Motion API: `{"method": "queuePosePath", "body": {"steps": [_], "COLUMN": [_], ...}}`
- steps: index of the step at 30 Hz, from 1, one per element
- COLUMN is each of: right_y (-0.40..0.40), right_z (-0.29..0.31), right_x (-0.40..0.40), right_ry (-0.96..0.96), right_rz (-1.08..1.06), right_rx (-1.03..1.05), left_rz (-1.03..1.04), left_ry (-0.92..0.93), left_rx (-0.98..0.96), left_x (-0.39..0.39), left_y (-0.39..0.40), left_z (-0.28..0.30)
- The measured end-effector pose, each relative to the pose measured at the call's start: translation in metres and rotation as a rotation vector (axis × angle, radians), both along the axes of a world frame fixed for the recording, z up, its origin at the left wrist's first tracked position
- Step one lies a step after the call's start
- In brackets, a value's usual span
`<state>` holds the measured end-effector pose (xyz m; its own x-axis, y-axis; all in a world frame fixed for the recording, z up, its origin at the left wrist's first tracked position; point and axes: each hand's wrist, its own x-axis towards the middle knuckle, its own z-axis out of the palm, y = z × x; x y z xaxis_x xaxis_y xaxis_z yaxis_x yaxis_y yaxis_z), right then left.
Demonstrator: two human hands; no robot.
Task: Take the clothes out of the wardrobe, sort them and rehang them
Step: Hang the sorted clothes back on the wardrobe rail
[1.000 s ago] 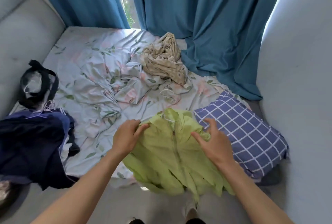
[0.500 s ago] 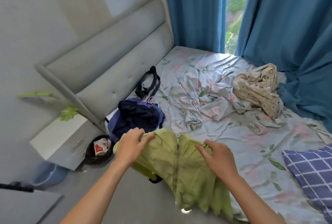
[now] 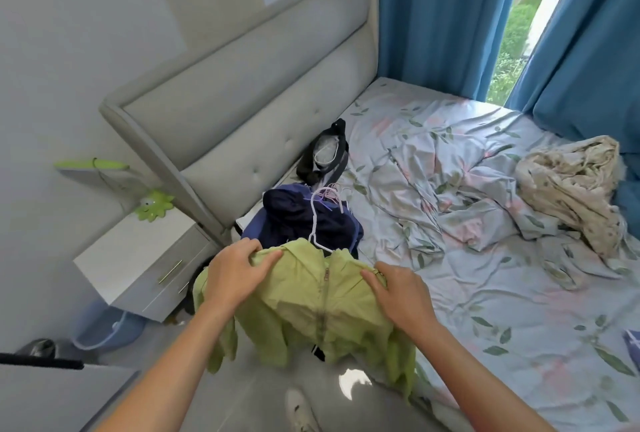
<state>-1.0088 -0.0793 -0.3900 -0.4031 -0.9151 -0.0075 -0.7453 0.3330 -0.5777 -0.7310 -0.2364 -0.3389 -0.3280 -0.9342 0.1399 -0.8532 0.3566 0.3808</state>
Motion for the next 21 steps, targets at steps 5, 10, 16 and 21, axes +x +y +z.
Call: {"method": "queuePosePath", "body": {"steps": [5, 10, 16, 21], "right_y": [-0.068, -0.122, -0.183, -0.219], "right_z": [0.003, -0.013, -0.034, -0.047], "right_x": [0.027, 0.023, 0.012, 0.011], "right_ry": [-0.025, -0.074, -0.083, -0.095], "right_rz": [-0.062, -0.11, -0.092, -0.134], "right_rx": [0.045, 0.063, 0.075, 0.12], "left_rz": [-0.015, -0.067, -0.109, -0.175], "left_ry": [-0.018, -0.051, -0.108, -0.146], "left_rx": [0.014, 0.02, 0.045, 0.125], "left_x": [0.013, -0.004, -0.016, -0.032], "left_y": [-0.084, -0.152, -0.211, -0.268], "left_z": [0.001, -0.009, -0.021, -0.033]}}
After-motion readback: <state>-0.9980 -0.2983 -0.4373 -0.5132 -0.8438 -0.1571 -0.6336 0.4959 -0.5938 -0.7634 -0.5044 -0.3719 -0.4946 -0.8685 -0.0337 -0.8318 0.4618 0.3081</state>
